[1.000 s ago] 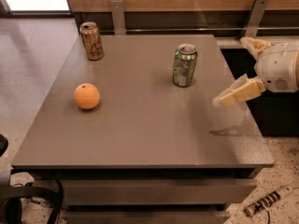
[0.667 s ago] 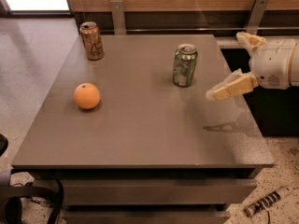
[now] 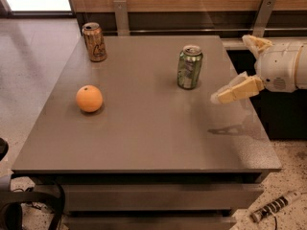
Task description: Pick green can
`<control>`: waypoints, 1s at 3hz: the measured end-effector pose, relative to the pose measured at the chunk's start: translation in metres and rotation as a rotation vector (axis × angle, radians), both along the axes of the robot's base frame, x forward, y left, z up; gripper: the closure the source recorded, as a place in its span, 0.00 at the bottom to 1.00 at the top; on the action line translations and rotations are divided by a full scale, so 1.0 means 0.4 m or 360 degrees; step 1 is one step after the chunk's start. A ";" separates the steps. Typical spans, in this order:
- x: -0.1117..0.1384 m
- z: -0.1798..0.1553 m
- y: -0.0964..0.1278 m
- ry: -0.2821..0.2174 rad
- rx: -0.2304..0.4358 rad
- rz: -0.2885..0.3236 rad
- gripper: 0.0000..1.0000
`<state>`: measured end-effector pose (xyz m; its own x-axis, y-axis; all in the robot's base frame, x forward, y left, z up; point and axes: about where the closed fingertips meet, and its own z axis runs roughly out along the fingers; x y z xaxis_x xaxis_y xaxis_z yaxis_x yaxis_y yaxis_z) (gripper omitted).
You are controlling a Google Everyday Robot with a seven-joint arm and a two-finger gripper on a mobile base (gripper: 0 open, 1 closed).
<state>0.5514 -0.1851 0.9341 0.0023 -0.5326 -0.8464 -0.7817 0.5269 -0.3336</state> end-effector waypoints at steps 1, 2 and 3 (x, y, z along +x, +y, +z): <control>0.111 -0.038 0.021 0.0024 0.0112 -0.0001 0.00; 0.211 -0.064 0.050 0.0033 0.0216 0.0026 0.00; 0.280 -0.095 0.092 0.0071 0.0320 0.0048 0.00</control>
Offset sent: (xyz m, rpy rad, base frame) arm 0.1329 0.0275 -0.0377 0.2164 0.0271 0.0282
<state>0.6636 -0.1482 0.8959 -0.0242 -0.3532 -0.9352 -0.8099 0.5554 -0.1888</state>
